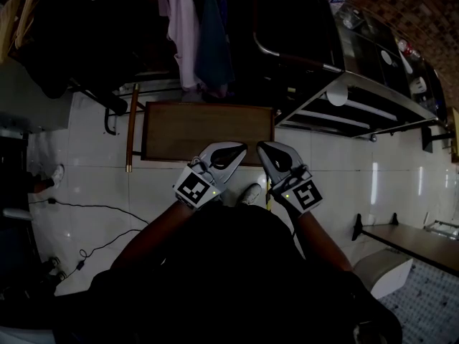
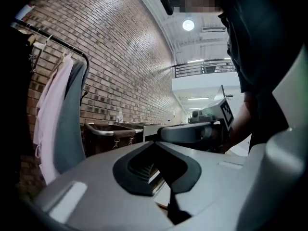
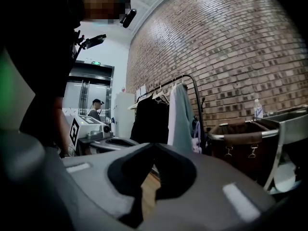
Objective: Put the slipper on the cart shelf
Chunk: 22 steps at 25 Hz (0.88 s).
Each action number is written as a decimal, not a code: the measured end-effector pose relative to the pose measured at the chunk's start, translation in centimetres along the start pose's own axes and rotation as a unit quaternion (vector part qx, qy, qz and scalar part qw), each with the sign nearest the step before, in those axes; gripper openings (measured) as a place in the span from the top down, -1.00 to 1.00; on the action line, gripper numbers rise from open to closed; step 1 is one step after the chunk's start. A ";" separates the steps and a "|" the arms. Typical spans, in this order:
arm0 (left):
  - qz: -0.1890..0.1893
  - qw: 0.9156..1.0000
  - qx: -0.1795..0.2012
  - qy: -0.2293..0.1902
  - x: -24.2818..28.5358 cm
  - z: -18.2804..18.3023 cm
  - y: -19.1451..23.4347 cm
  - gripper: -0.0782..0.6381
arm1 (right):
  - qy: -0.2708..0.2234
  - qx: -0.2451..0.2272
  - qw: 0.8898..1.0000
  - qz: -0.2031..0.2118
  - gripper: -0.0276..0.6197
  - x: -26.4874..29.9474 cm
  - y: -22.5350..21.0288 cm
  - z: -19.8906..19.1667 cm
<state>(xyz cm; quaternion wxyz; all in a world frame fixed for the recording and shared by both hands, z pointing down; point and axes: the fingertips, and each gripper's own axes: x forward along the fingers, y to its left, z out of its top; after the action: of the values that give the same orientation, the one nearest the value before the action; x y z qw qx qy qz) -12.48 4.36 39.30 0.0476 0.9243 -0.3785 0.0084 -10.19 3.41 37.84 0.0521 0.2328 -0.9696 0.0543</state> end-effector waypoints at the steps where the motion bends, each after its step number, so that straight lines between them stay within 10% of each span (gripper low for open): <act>1: 0.002 1.000 -0.002 0.001 0.2 0.0 -0.1 0.78 | 0.001 -0.001 1.000 0.002 0.91 -0.1 -0.2 0.0; 22: 0.020 1.000 -0.001 0.011 2.3 -0.2 -1.1 0.78 | -0.007 0.007 1.000 0.023 0.91 -1.7 -1.3 -0.5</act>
<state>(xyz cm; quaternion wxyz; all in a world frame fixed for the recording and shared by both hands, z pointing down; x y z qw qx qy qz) -10.08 3.54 39.57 0.0529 0.9162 -0.3967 0.0189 -8.06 3.03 38.22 0.0428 0.2113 -0.9746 0.0605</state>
